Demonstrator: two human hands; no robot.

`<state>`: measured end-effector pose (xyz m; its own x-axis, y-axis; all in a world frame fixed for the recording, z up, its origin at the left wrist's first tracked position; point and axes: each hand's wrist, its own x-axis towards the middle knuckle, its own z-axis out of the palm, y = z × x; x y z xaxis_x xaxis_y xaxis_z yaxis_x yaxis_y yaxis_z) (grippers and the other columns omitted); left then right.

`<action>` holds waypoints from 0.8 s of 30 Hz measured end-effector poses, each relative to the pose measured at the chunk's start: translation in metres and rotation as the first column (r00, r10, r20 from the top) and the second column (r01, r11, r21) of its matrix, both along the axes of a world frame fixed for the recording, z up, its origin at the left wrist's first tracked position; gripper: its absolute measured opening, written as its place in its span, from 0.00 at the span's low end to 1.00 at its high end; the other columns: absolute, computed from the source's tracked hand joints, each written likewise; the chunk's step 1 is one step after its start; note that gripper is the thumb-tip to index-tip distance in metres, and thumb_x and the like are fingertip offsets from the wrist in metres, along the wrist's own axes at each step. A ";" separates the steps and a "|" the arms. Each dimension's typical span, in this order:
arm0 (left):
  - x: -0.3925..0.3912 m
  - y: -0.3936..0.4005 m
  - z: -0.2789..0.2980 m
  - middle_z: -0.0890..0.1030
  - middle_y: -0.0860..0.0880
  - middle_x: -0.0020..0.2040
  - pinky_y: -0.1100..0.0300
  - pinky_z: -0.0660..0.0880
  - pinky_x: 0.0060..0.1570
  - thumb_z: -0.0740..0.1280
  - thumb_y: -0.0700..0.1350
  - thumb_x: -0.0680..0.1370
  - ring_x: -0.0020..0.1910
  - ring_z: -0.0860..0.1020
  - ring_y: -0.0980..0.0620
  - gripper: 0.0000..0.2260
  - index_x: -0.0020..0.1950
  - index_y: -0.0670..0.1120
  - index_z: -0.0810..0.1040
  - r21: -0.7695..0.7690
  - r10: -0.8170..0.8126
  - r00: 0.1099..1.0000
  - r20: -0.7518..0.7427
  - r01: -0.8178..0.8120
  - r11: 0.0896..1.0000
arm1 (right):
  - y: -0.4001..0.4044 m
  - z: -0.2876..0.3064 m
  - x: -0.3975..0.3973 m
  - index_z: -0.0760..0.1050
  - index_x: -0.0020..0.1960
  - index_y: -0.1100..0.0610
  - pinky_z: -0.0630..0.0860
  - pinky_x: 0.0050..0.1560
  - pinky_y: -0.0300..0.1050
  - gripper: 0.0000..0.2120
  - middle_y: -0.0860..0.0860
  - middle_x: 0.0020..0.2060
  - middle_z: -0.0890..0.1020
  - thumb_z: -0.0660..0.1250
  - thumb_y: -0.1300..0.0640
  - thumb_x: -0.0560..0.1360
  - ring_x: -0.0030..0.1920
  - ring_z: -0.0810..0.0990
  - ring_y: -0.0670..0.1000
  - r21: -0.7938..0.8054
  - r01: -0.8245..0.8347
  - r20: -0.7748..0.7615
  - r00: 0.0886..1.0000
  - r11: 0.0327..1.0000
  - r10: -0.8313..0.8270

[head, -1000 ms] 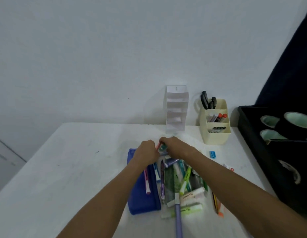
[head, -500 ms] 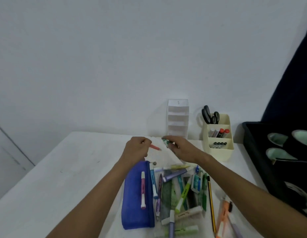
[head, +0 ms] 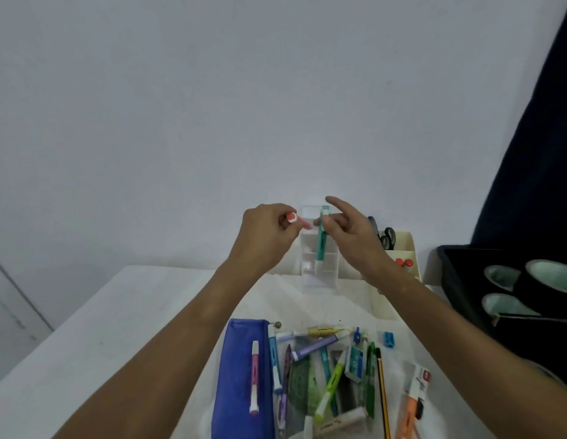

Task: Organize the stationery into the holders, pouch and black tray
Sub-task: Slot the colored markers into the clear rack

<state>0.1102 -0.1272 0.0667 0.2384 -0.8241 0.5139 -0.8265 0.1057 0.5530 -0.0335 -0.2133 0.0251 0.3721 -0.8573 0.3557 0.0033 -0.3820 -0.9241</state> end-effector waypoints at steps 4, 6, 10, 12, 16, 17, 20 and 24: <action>0.005 -0.020 0.001 0.85 0.53 0.40 0.65 0.68 0.34 0.66 0.48 0.76 0.27 0.70 0.57 0.08 0.36 0.51 0.76 0.028 -0.039 0.998 0.040 0.038 0.999 | -0.011 0.011 0.000 0.76 0.58 0.53 0.77 0.56 0.43 0.10 0.50 0.50 0.84 0.66 0.59 0.77 0.53 0.81 0.46 -0.197 0.105 0.050 0.994 0.975 -0.097; 0.007 -0.028 -0.001 0.85 0.52 0.42 0.66 0.67 0.33 0.66 0.47 0.77 0.27 0.69 0.56 0.09 0.36 0.52 0.75 0.045 -0.027 0.998 0.054 0.025 0.999 | -0.015 0.013 0.002 0.77 0.57 0.54 0.77 0.51 0.38 0.10 0.48 0.50 0.83 0.66 0.60 0.77 0.50 0.81 0.45 -0.277 0.160 0.036 0.987 0.948 -0.156; 0.011 -0.040 -0.004 0.84 0.49 0.40 0.62 0.70 0.33 0.65 0.46 0.78 0.29 0.71 0.54 0.09 0.42 0.44 0.82 0.067 -0.015 0.996 0.090 0.009 0.998 | -0.021 0.005 0.004 0.78 0.57 0.58 0.74 0.46 0.28 0.10 0.46 0.49 0.80 0.67 0.63 0.76 0.45 0.79 0.42 -0.400 0.194 -0.019 0.975 0.896 -0.220; 0.014 -0.047 -0.008 0.84 0.47 0.39 0.57 0.72 0.34 0.64 0.46 0.78 0.29 0.70 0.53 0.10 0.41 0.43 0.81 0.098 -0.017 0.994 0.105 0.007 0.995 | -0.025 -0.005 0.006 0.78 0.56 0.61 0.74 0.46 0.27 0.10 0.48 0.48 0.80 0.67 0.66 0.75 0.43 0.79 0.42 -0.465 0.177 -0.062 0.971 0.868 -0.231; 0.018 -0.059 -0.018 0.80 0.45 0.34 0.60 0.68 0.31 0.64 0.45 0.77 0.29 0.70 0.51 0.11 0.42 0.42 0.82 0.161 -0.029 0.988 0.154 0.003 0.987 | -0.040 -0.029 0.012 0.79 0.54 0.63 0.76 0.50 0.35 0.10 0.55 0.47 0.82 0.67 0.69 0.73 0.45 0.80 0.50 -0.538 0.165 -0.153 0.945 0.827 -0.288; 0.018 -0.061 -0.020 0.79 0.45 0.34 0.61 0.66 0.31 0.63 0.44 0.77 0.29 0.69 0.52 0.11 0.42 0.41 0.82 0.182 -0.035 0.986 0.161 0.005 0.983 | -0.043 -0.033 0.013 0.80 0.53 0.63 0.78 0.50 0.38 0.09 0.55 0.47 0.82 0.67 0.69 0.73 0.46 0.80 0.51 -0.526 0.165 -0.170 0.941 0.834 -0.294; 0.018 -0.069 -0.024 0.78 0.44 0.34 0.63 0.63 0.29 0.62 0.43 0.78 0.29 0.67 0.52 0.12 0.41 0.39 0.80 0.249 -0.047 0.978 0.203 -0.005 0.968 | -0.047 -0.042 0.020 0.80 0.53 0.63 0.75 0.49 0.36 0.09 0.56 0.47 0.84 0.67 0.68 0.74 0.45 0.80 0.50 -0.481 0.168 -0.214 0.929 0.860 -0.302; 0.020 -0.080 -0.029 0.70 0.50 0.27 0.64 0.61 0.27 0.63 0.41 0.77 0.26 0.65 0.53 0.10 0.36 0.44 0.77 0.314 -0.076 0.976 0.203 0.009 0.949 | -0.053 -0.049 0.028 0.82 0.50 0.57 0.70 0.45 0.40 0.10 0.43 0.39 0.80 0.67 0.67 0.74 0.40 0.73 0.50 -0.440 0.172 -0.290 0.901 0.881 -0.321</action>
<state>0.1301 -0.2070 0.0373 0.1138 -0.9572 0.2661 -0.9258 -0.0050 0.3780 -0.0051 -0.2664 -0.0235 0.3291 -0.7516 0.5717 -0.4300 -0.6583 -0.6179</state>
